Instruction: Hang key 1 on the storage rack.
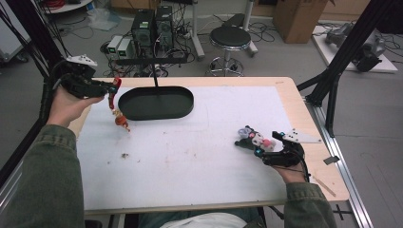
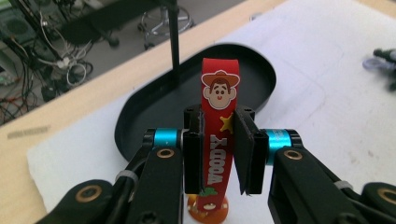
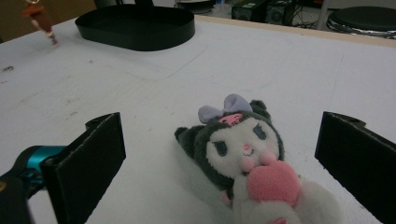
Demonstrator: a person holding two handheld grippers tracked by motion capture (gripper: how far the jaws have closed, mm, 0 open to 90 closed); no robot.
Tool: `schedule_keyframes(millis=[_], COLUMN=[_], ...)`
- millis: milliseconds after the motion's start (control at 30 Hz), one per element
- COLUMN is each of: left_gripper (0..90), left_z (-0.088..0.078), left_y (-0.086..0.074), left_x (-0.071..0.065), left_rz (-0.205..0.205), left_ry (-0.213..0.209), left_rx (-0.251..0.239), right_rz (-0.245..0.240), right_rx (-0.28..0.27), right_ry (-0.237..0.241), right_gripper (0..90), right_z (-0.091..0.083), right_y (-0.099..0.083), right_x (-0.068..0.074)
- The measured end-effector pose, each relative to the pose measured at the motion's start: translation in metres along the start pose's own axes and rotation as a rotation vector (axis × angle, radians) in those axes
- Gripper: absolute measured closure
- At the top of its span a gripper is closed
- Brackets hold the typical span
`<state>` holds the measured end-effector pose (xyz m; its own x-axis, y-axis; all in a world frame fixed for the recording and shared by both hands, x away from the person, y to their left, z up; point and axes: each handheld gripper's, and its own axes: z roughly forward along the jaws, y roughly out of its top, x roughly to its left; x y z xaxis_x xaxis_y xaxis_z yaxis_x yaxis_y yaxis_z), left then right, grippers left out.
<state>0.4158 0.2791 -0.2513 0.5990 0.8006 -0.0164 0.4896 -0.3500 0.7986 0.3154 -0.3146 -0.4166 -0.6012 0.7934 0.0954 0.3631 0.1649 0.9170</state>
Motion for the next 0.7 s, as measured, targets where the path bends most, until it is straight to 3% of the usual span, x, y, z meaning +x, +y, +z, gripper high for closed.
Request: schedule_keyframes(millis=[133, 333, 700], left_gripper=[74.9, 74.9, 74.9], left_z=[-0.001, 0.002, 0.015], left_y=[0.016, 0.043, 0.062], left_x=[-0.002, -0.002, 0.006], left_rz=[0.01, 0.021, 0.004], left_ry=[0.006, 0.026, 0.015], left_rx=[-0.02, -0.011, -0.04], right_rz=[0.001, -0.007, -0.011], right_rx=[0.005, 0.007, 0.013], right_ry=[0.002, 0.006, 0.01], right_gripper=[0.7, 0.7, 0.7], right_z=[0.0, 0.001, 0.002], right_y=[0.0, 0.0, -0.001], right_x=[0.0, -0.001, -0.001])
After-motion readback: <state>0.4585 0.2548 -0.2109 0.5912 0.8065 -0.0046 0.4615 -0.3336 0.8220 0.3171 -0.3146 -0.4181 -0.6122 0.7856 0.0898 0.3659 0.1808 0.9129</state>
